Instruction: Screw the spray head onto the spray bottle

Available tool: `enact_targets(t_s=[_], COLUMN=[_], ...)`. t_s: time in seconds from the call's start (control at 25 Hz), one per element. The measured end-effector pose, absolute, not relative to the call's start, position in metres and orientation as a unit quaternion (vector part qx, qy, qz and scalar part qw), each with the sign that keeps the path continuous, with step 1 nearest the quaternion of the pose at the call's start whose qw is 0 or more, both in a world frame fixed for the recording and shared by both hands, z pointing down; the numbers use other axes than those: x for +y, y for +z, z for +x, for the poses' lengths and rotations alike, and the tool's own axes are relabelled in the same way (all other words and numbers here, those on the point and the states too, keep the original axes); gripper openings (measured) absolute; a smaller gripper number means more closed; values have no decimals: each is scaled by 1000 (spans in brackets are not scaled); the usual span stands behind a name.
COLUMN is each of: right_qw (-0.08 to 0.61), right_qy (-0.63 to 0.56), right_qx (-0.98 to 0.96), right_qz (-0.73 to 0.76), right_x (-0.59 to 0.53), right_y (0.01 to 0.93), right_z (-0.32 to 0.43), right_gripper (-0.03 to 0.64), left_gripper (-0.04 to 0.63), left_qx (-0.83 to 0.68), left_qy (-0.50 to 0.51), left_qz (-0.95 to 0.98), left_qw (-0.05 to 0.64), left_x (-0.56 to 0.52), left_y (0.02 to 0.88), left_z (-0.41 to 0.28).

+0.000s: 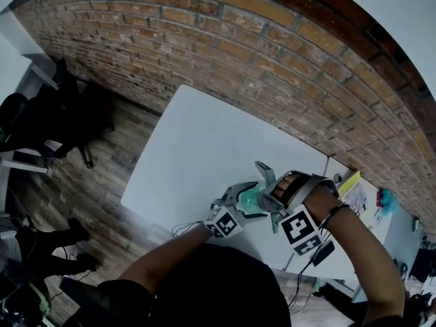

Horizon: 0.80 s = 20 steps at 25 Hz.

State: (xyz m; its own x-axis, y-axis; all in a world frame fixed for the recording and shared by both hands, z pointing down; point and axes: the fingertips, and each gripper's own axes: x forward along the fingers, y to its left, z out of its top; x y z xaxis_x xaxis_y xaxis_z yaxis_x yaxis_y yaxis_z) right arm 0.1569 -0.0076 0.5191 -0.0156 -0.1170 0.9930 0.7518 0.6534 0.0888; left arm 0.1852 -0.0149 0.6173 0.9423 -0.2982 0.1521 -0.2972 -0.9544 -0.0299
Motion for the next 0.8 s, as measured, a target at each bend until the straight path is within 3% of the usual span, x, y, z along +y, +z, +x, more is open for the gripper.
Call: enact_targets(t_s=[0.4, 0.8], right_qw=[656, 638], right_qy=[-50, -17], right_qx=[-748, -769], right_qz=[-83, -44], right_x=[-11, -15], right_y=[520, 514], right_z=[152, 151], right_gripper=[261, 261], left_gripper=[480, 480], left_qx=[151, 152], left_qy=[-71, -71], left_qz=[-986, -986], left_qw=[3, 3], left_x=[-15, -15], left_y=[615, 617], left_z=[185, 184])
